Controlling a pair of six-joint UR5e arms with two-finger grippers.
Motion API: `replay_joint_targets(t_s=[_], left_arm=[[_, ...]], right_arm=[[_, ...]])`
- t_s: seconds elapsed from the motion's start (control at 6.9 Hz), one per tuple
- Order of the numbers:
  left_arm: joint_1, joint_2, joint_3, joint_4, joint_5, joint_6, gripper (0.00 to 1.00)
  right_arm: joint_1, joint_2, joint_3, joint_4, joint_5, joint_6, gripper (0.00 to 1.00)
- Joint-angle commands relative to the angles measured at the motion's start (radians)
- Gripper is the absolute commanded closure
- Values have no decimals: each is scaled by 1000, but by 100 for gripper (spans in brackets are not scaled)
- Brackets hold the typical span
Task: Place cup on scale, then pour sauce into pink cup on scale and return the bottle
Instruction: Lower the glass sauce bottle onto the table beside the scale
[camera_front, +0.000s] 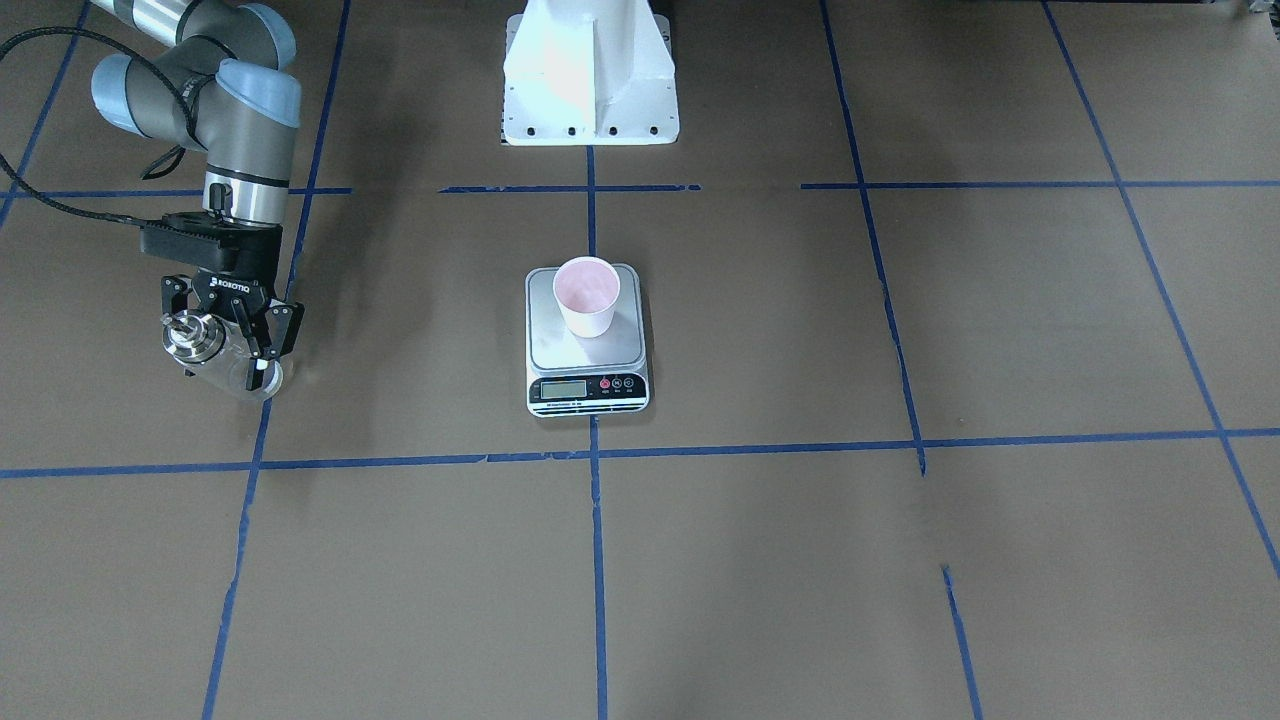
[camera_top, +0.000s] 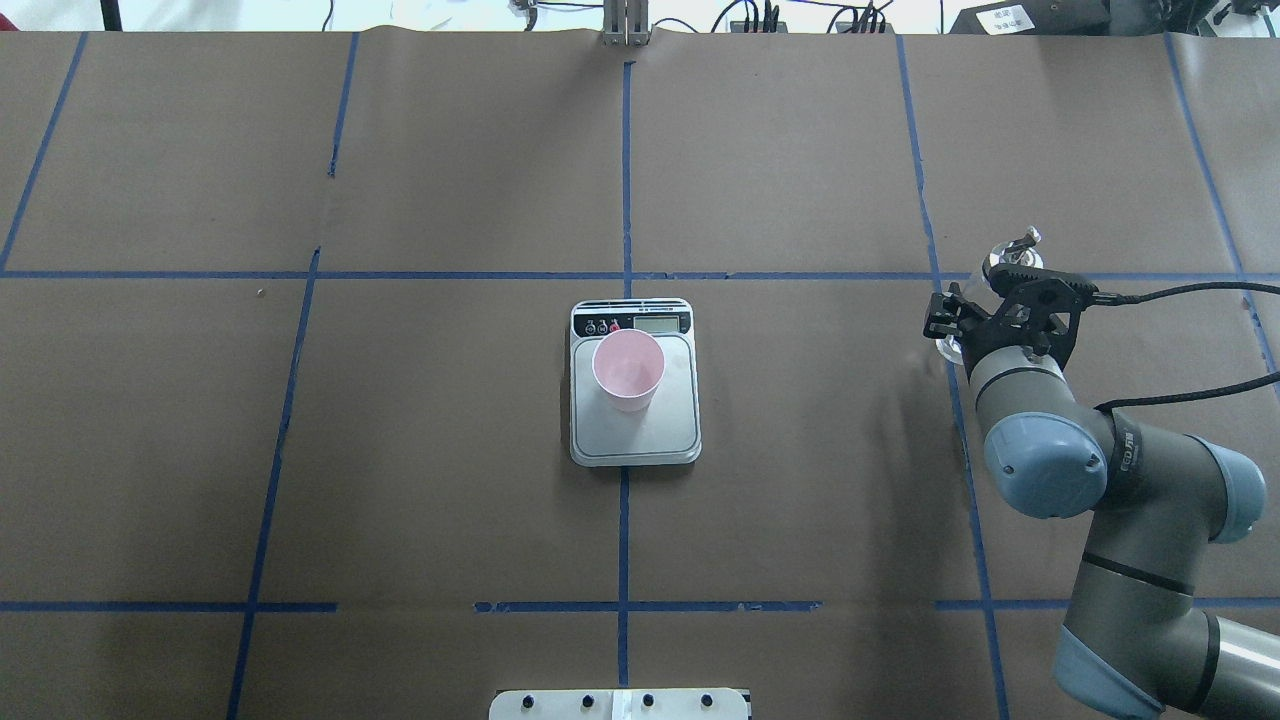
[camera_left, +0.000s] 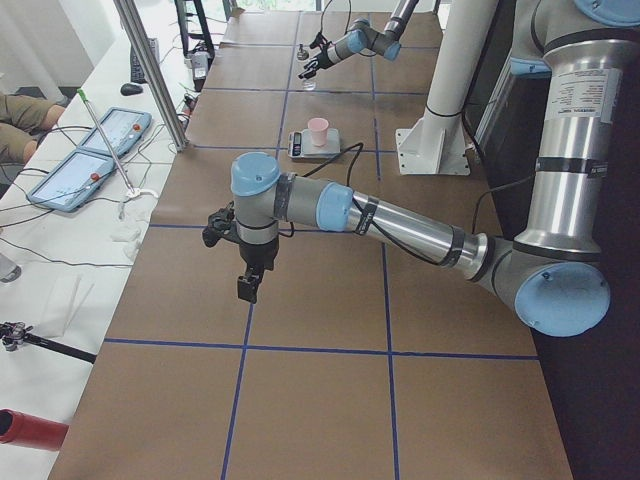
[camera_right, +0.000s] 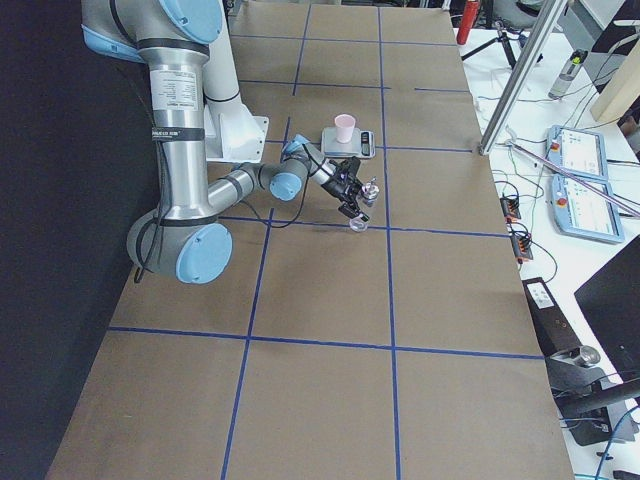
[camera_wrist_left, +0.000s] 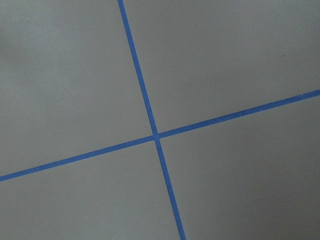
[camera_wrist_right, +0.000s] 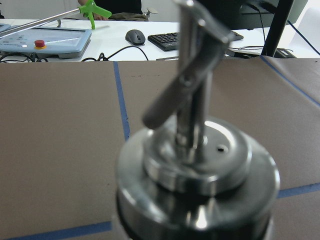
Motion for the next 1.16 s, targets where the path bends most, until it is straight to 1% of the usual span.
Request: replay_joint_targets(t_s=[0.0,0.14,0.72,0.87,1.01], left_arm=[[0,-2,0,0,2,0,0],[1,-2,0,0,2,0,0],[1,-3,0,-2,2,0,0],[1,-3,0,-2,2,0,0],[1,-3,0,0,2,0,0]], right_arm=[[-5,1,6,3,26,0,100],[-7,1,4,3,39,0,100],[-8,-1,0,1,43,0,100],[-8,-1,0,3,43,-1,93],[-8,-1,1,3,43,0,57]])
